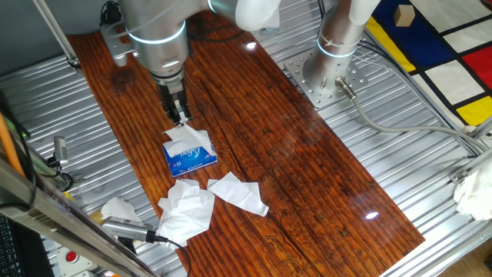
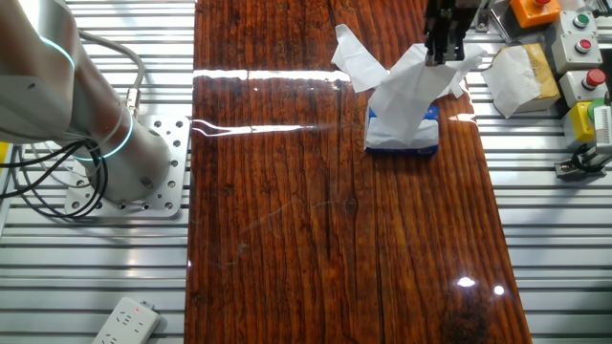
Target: Pull out a napkin
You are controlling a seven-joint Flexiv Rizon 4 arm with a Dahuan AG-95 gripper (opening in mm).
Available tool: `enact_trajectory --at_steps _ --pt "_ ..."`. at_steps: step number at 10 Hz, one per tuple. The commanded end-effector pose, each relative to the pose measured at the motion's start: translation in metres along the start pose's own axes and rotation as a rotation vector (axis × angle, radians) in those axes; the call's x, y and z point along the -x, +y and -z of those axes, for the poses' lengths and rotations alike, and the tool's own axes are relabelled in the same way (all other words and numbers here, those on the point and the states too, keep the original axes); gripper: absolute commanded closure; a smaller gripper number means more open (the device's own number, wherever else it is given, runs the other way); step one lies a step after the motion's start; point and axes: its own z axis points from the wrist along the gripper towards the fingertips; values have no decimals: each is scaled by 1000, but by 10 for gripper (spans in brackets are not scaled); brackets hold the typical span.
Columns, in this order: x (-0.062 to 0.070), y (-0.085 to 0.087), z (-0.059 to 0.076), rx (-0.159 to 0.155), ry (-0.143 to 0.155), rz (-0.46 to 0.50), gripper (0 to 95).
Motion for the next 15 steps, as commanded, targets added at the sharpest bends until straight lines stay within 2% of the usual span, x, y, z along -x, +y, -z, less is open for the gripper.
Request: enact_trajectory --at_steps 1,4,7,9,12,15 --pt "0 0 0 -2 -7 4 950" --pt "0 0 0 -6 -8 13 950" --pt "-6 4 -6 -7 -18 -8 950" --pt "-6 20 -13 -8 -34 -53 950" --pt "-7 57 -18 -5 -76 -130 950" --pt "-7 80 -18 -6 -81 -169 950"
